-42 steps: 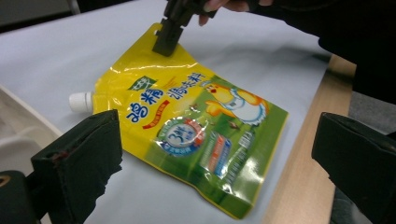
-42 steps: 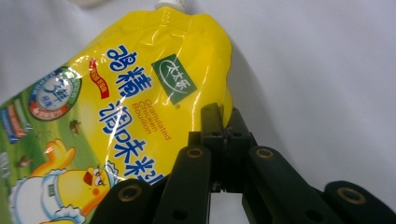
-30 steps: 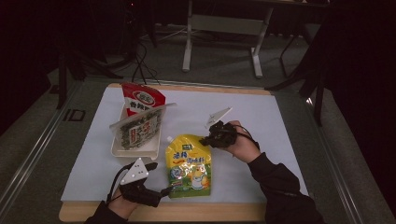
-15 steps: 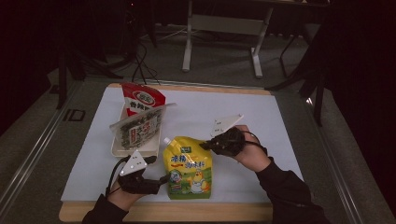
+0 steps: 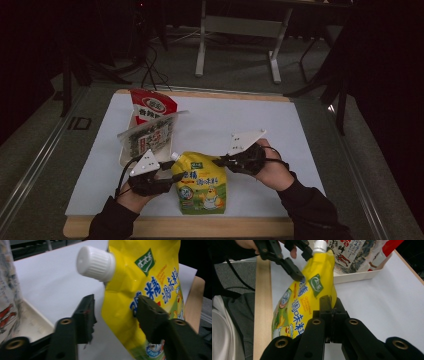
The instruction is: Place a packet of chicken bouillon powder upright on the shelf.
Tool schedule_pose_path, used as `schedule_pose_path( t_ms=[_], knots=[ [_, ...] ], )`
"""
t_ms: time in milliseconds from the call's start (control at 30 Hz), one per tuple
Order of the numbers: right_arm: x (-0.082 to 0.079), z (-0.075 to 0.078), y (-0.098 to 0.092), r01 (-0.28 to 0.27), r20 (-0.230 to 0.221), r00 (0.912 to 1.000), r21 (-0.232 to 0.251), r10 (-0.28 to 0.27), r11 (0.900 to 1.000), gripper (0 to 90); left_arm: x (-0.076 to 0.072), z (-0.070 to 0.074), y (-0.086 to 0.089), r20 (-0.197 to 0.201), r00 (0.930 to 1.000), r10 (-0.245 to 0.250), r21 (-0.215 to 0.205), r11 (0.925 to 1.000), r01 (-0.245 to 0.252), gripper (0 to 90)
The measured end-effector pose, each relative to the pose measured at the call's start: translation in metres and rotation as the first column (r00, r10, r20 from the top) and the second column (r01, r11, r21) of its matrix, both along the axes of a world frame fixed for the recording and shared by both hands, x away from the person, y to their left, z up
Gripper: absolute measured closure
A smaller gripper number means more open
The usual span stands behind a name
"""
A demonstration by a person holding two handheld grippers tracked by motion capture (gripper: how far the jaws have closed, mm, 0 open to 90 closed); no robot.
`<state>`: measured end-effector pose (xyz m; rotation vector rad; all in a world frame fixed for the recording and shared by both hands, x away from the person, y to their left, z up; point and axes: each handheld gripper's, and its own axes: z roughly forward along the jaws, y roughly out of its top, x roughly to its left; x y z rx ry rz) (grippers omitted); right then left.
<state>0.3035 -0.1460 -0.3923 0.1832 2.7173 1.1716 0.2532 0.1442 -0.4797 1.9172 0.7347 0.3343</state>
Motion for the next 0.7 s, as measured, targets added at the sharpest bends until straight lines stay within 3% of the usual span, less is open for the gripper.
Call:
schedule_pose_path(
  t_ms=[33, 300, 400, 433, 533, 700],
  knots=[
    [0.000, 0.000, 0.000, 0.000, 0.002, 1.0000, 0.000, 0.000, 1.000, 90.0, -0.001, 0.000, 0.000, 0.010, 0.9999, 0.003, 0.009, 1.0000, -0.003, 58.9],
    [0.002, -0.008, -0.005, 0.023, -0.028, 0.9994, -0.002, -0.023, 1.000, 89.4, -0.003, 0.008, 0.005, 0.020, 0.9992, -0.034, 0.007, 0.9994, 0.034, 85.8],
    [0.006, -0.011, -0.007, 0.034, -0.042, 0.9985, -0.002, -0.034, 0.999, 87.5, -0.006, 0.009, 0.003, 0.042, 0.9971, -0.064, 0.013, 0.9979, 0.063, 88.6],
    [0.007, -0.012, -0.007, 0.040, -0.049, 0.9980, 0.002, -0.040, 0.999, 82.5, -0.007, 0.010, 0.002, 0.048, 0.9965, -0.068, 0.016, 0.9976, 0.068, 89.6],
    [0.013, -0.015, -0.009, 0.023, -0.098, 0.9950, 0.028, -0.020, 0.999, 80.3, -0.010, 0.011, 0.001, 0.070, 0.9938, -0.086, 0.020, 0.9962, 0.085, 89.8],
    [0.018, -0.025, -0.006, -0.004, -0.141, 0.9900, 0.004, 0.004, 1.000, 77.5, -0.013, 0.011, 0.002, 0.081, 0.9916, -0.101, 0.008, 0.9949, 0.101, 90.0]
  ],
)
